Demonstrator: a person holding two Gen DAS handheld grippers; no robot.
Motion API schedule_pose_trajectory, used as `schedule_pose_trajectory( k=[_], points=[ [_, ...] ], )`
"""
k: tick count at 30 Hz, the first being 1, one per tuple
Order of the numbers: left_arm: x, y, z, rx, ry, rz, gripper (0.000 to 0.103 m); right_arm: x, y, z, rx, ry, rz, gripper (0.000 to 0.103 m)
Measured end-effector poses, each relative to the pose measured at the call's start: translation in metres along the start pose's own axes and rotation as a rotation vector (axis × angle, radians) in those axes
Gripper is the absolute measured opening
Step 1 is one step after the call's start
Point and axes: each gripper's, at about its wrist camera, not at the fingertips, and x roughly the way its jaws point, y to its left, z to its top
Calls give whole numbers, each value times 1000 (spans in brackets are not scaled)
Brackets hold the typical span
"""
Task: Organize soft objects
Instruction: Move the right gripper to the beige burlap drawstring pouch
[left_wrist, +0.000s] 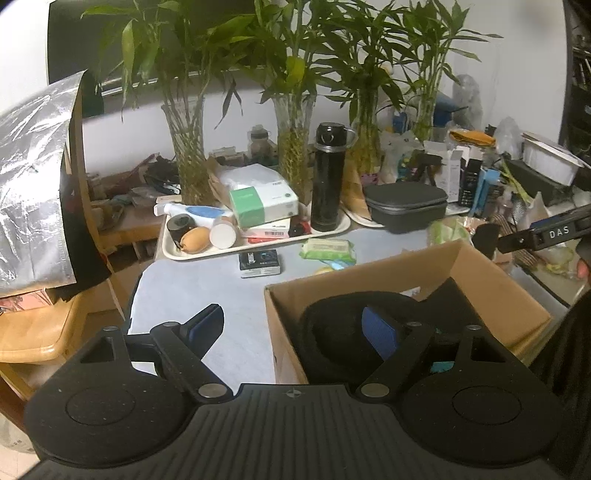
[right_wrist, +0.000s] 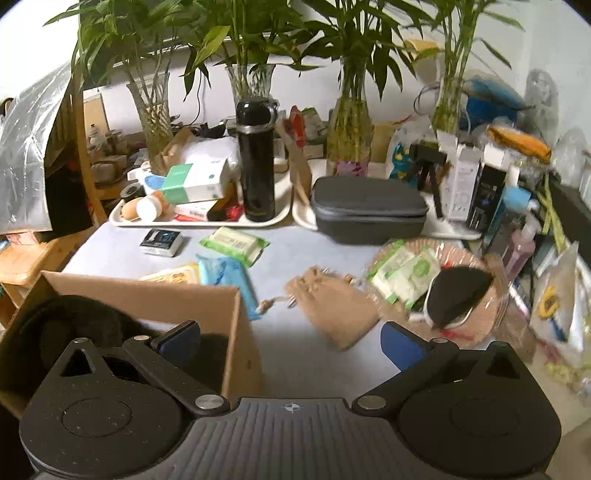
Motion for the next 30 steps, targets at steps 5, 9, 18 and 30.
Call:
schedule_pose_trajectory(
  k=[5,9,18,30],
  points=[
    [9,1,8,35,16,4,83,13,-11,13,-2,16,17,103],
    [14,-1,11,72,21,28,83,26,-21,18,18,47,21,103],
    [20,8,19,84,19,52,83,54,-37,21,23,62,62,103],
    [33,33,20,38,11,37,83,111,-55,21,-14,68,29,102]
  ],
)
